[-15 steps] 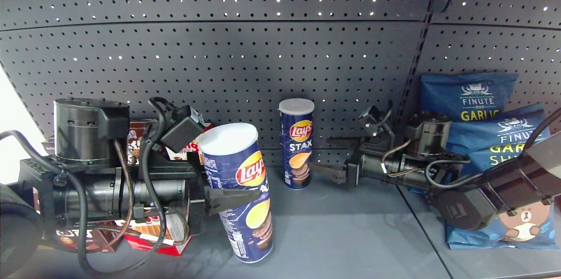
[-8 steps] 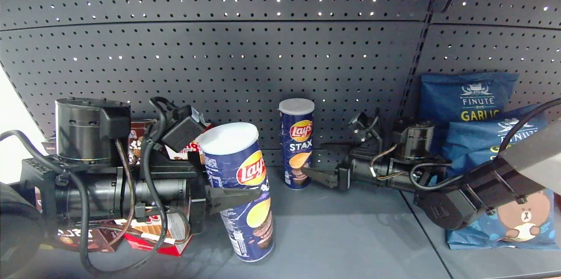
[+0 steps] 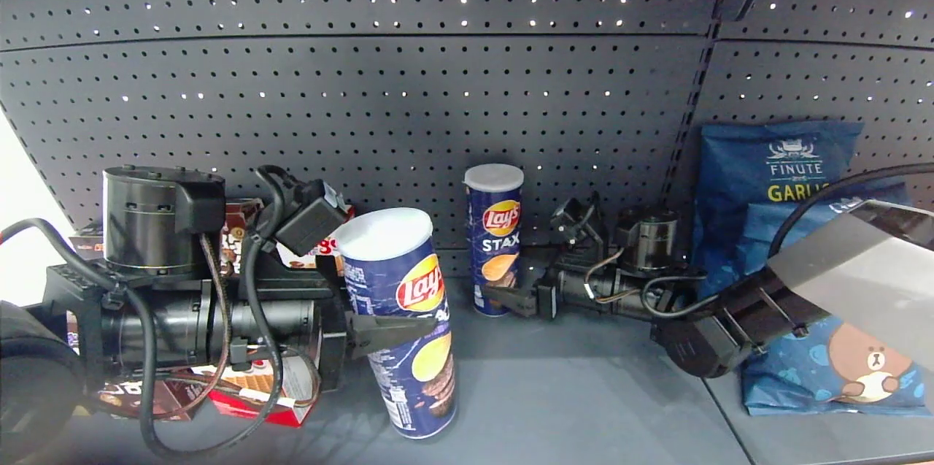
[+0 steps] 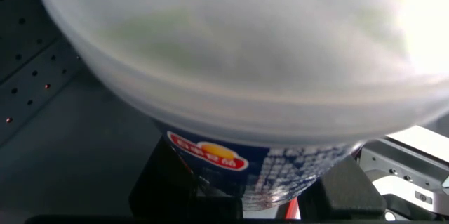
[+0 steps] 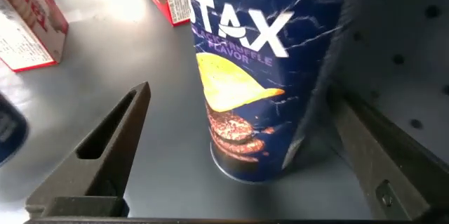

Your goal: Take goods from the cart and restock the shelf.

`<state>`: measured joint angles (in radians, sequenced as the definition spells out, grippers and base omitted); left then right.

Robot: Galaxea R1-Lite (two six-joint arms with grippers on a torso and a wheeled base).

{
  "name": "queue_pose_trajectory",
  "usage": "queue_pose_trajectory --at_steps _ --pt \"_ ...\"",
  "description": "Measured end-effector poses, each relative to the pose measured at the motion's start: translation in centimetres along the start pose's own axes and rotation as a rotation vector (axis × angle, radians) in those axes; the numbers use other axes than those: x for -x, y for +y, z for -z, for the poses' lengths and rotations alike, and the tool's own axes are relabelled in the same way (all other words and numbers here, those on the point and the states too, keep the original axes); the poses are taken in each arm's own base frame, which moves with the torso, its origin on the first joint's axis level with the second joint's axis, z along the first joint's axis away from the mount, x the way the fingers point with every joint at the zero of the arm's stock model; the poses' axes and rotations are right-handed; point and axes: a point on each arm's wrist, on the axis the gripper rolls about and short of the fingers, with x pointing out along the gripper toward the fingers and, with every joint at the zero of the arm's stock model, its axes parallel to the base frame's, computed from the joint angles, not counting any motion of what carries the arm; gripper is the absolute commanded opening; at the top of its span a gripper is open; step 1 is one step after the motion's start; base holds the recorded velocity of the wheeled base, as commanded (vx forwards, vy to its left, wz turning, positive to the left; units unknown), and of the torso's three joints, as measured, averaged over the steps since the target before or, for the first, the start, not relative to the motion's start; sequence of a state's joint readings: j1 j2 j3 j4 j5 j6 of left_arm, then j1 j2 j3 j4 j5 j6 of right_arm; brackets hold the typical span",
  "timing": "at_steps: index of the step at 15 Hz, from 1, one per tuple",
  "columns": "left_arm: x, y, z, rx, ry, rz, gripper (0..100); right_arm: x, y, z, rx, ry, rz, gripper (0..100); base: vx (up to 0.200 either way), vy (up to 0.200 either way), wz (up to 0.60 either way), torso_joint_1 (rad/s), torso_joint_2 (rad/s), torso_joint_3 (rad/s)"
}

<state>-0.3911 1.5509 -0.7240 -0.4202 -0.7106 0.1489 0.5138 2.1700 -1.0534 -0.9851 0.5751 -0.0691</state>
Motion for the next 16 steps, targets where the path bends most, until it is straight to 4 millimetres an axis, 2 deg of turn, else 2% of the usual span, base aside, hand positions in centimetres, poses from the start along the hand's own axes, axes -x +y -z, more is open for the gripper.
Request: queue_pose_trajectory --at_steps 6,9,10,16 --pt "-0.1 -0.1 0.1 0.0 0.003 0.003 0 -1.1 -0.5 1.6 -0.015 0.019 -0.001 100 0.0 0.0 0.0 0.0 0.0 0.0" --pt "-0.1 -0.1 0.1 0.0 0.004 0.004 0 -1.8 -0.9 1.6 -0.006 0.006 -0.002 100 0.0 0.0 0.0 0.0 0.0 0.0" --pt "-0.1 -0.1 0.1 0.0 0.004 0.004 0 -2.1 -0.9 1.6 -0.003 0.002 -0.004 0 0.0 0.0 0.0 0.0 0.0 0.0" --pt "0.0 -0.1 0.5 0.01 0.015 0.005 0 -2.9 -0.9 2.0 0.009 -0.016 -0.014 0 0.0 0.0 0.0 0.0 0.0 0.0"
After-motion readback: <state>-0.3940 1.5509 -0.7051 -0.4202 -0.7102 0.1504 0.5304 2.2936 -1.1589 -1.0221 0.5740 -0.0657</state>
